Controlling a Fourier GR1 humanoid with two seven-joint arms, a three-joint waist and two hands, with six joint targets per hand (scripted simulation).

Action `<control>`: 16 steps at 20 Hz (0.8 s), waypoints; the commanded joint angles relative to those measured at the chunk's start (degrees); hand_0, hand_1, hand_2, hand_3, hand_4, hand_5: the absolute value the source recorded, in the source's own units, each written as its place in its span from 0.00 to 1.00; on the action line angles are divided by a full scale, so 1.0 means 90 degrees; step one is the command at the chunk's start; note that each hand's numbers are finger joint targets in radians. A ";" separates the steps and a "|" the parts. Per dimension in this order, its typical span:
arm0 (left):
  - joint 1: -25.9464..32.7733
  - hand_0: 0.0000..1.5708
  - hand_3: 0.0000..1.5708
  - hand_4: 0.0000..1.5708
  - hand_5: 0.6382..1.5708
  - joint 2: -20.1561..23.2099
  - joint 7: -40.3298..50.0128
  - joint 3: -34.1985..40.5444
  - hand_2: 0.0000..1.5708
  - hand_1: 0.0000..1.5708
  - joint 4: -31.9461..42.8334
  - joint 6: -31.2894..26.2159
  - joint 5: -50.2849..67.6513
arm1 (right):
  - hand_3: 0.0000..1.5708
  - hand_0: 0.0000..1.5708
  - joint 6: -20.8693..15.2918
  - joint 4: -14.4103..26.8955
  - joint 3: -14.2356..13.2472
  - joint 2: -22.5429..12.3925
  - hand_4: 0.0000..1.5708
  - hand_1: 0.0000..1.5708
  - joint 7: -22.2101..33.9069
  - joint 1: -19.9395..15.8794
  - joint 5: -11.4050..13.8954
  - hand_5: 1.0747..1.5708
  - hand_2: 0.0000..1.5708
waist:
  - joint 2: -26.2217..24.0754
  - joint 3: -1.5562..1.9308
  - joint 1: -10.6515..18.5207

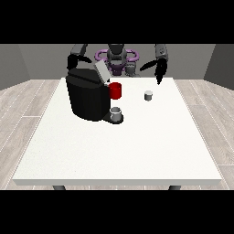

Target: Insert the coffee pod into the coffee machine and close the lid

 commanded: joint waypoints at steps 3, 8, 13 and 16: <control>-0.0583 0.00 0.00 0.00 1.00 0.0326 -0.0420 -0.0054 0.00 0.00 0.0924 0.0533 -0.1071 | 0.00 0.00 -0.0378 0.0188 0.0183 0.0254 0.26 0.00 -0.0327 -0.0298 0.0353 1.00 0.00 | 0.0687 -0.0002 -0.0254; -0.1426 0.00 0.00 0.00 1.00 0.0777 -0.0538 0.0244 0.00 0.00 0.1931 0.0470 -0.1328 | 0.00 0.00 -0.0187 0.0136 0.0077 -0.0031 0.31 0.00 0.0343 -0.0919 0.0213 1.00 0.00 | 0.1074 -0.0005 -0.0456; -0.1603 0.00 0.00 0.00 1.00 0.0806 -0.0726 0.0121 0.00 0.00 0.2690 0.0410 -0.1662 | 0.00 0.00 -0.0412 0.0628 -0.0119 -0.0020 0.30 0.00 -0.0054 -0.1067 0.0322 1.00 0.00 | 0.1292 -0.0003 -0.0330; -0.2095 0.00 0.00 0.00 1.00 0.1095 -0.0295 0.0329 0.00 0.00 0.3353 -0.0066 -0.1613 | 0.00 0.00 -0.0471 0.0465 0.0265 0.0247 0.33 0.00 0.0034 -0.0714 0.0471 1.00 0.00 | 0.1034 -0.0002 -0.0597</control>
